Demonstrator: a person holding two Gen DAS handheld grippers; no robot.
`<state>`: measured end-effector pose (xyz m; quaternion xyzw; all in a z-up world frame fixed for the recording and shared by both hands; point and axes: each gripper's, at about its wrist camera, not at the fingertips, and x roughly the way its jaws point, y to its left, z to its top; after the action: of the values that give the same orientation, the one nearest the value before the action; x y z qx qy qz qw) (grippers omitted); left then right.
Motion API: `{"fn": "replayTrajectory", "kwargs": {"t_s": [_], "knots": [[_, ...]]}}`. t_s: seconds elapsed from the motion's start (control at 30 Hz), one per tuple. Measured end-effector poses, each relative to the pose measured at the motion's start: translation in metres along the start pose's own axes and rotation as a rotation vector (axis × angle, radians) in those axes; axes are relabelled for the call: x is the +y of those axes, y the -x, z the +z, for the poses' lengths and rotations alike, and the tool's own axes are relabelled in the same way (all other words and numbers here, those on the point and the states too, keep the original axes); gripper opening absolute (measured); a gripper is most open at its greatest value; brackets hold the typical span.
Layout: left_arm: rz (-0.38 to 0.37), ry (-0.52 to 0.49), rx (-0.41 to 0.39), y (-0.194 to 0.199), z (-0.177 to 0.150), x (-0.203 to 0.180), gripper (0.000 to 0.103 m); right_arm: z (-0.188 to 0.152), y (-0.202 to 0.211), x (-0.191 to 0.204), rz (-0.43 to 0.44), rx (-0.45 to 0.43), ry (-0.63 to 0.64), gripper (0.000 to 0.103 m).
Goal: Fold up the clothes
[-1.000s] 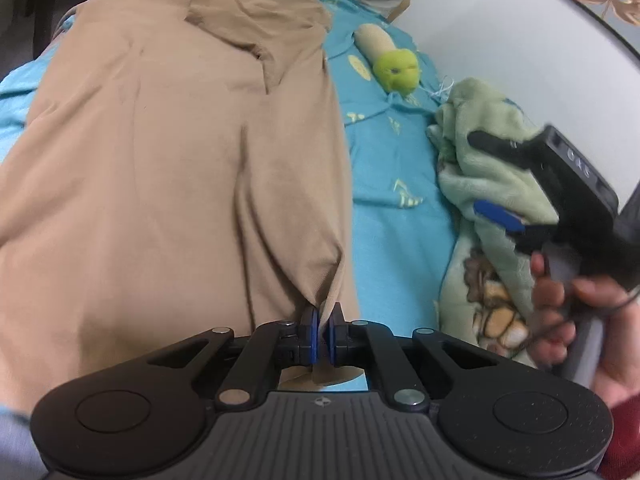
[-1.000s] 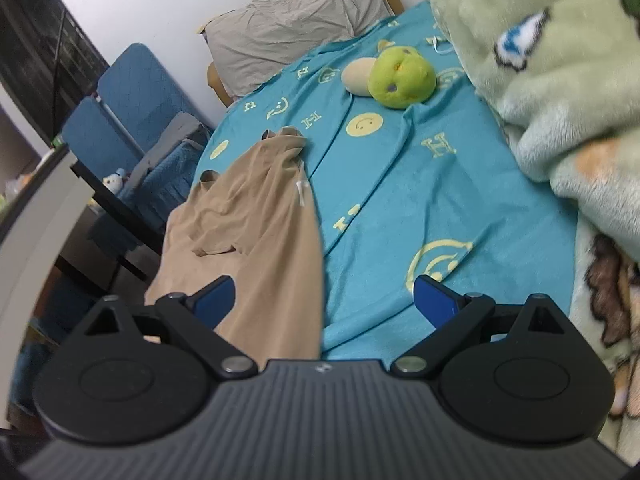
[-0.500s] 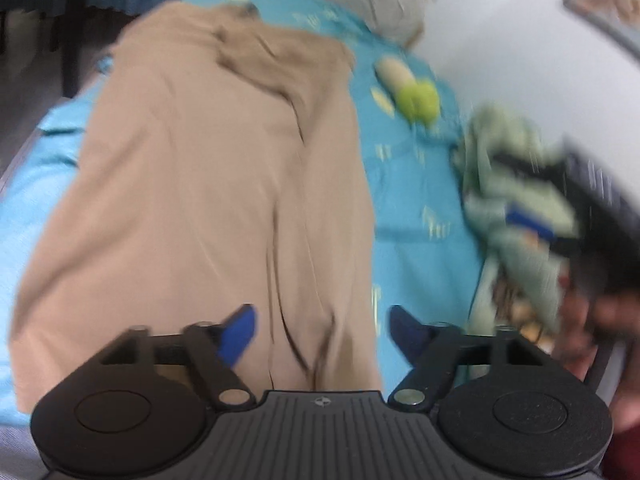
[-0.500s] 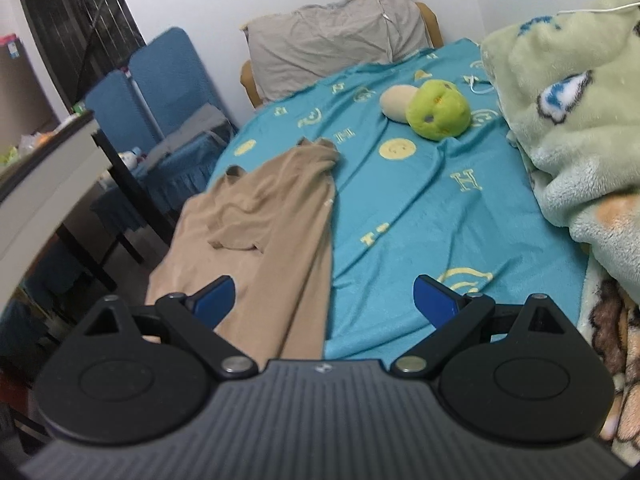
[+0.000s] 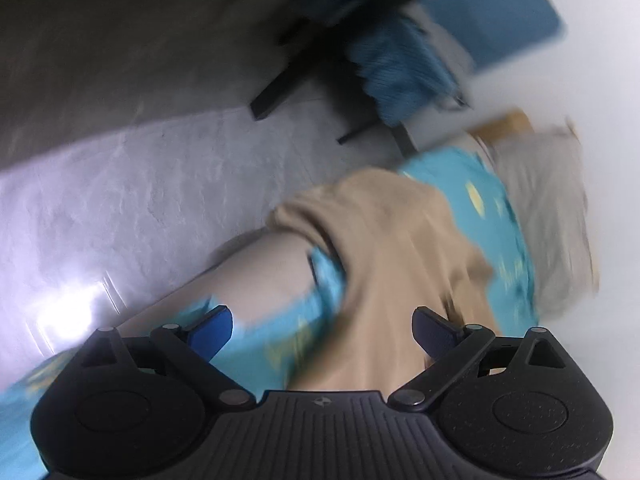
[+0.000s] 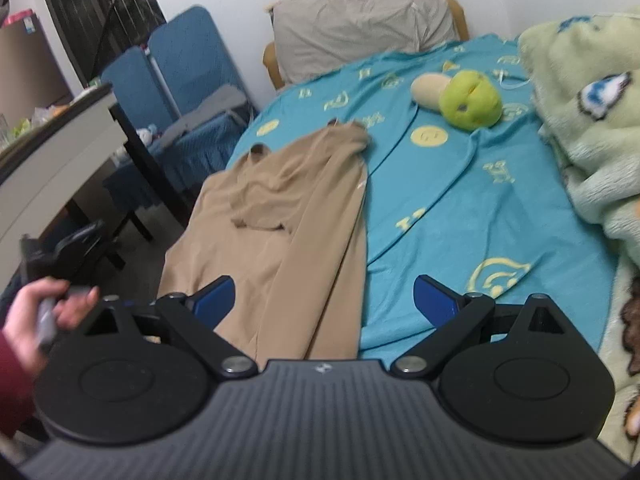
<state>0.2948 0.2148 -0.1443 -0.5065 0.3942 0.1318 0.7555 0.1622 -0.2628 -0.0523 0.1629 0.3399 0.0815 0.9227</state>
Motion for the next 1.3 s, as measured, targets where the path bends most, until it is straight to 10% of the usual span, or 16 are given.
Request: {"fn": "replayTrajectory", "kwargs": {"t_s": [0.37,0.57,0.63,0.93,1.1,1.3], "knots": [[-0.066,0.222,0.015,-0.114,0.059,0.043,0.093,0.002,-0.085,-0.006,0.09,0.207,-0.205,0.097],[-0.028,0.182,-0.031,-0.142,0.072,0.032,0.049,0.004,-0.104,-0.016,0.084,0.245,-0.274,0.097],[-0.028,0.101,-0.063,-0.136,0.073,0.019,0.006,0.003,-0.105,-0.023,0.069,0.257,-0.308,0.097],[0.029,-0.5,-0.357,-0.048,0.037,-0.105,0.005,0.004,-0.085,-0.032,0.099,0.228,-0.377,0.097],[-0.033,-0.974,-0.445,-0.008,-0.054,-0.202,0.005,0.008,-0.069,-0.041,0.079,0.17,-0.388,0.097],[-0.153,-1.336,-0.347,-0.013,-0.199,-0.261,0.005,0.014,-0.056,-0.058,0.02,0.089,-0.409,0.097]]}}
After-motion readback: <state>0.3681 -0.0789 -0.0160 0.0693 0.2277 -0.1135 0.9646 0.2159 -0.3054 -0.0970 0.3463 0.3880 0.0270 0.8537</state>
